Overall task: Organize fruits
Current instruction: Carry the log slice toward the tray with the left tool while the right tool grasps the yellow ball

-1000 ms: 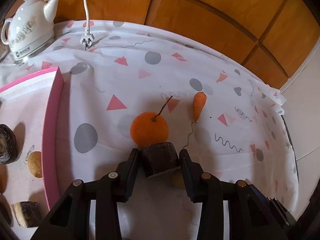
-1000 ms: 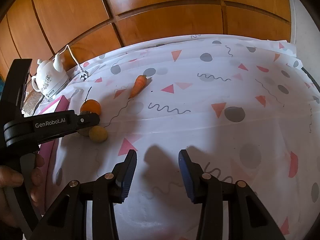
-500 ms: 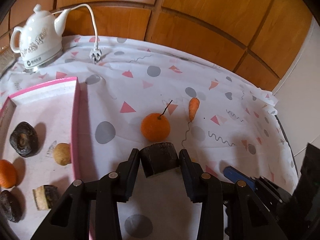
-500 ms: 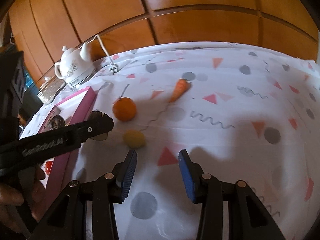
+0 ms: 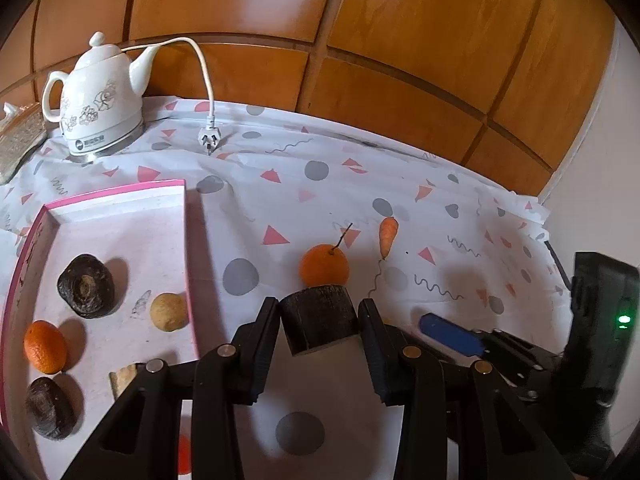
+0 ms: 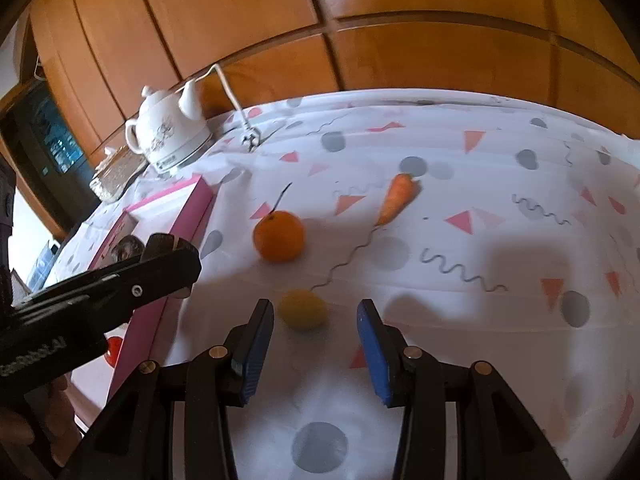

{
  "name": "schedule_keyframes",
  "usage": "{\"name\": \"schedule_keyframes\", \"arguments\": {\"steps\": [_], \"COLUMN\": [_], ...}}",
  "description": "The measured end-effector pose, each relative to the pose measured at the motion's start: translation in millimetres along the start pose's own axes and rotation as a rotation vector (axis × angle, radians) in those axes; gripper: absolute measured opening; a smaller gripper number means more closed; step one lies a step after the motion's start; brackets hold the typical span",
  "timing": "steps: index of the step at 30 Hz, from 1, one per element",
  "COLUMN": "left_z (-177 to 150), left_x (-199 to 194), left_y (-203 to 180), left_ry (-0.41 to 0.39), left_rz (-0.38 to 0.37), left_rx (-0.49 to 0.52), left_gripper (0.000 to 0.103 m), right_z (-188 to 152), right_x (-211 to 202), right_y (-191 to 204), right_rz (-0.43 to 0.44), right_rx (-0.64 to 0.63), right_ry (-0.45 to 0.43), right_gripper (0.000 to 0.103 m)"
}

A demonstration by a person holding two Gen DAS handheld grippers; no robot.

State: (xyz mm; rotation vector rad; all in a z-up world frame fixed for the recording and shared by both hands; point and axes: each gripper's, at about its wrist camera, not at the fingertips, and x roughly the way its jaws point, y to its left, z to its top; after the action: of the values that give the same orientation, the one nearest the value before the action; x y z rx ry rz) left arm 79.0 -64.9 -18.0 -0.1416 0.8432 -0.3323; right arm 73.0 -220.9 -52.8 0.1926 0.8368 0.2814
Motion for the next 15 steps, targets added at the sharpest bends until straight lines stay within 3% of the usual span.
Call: {"name": "schedule_keyframes", "arguments": {"steps": [6, 7, 8, 15], "left_z": [0, 0, -1, -3], "left_x": [-7, -8, -10, -20], "left_y": [9, 9, 10, 12], "left_ry": [-0.010, -0.011, -0.013, -0.032], "left_rz": [-0.002, -0.003, -0.004, 0.001], "left_rx": [-0.023, -0.024, -0.025, -0.022], "left_gripper": [0.041, 0.041, 0.041, 0.041], "right_z": [6, 7, 7, 1], "right_x": [19, 23, 26, 24], "right_y": [13, 15, 18, 21], "right_rz": [-0.020, -0.027, -0.037, -0.069], "right_rx": [-0.047, -0.061, -0.078, -0.132], "right_ry": [0.021, 0.029, 0.040, 0.030], "right_gripper": [0.044, 0.033, 0.029, 0.029]}}
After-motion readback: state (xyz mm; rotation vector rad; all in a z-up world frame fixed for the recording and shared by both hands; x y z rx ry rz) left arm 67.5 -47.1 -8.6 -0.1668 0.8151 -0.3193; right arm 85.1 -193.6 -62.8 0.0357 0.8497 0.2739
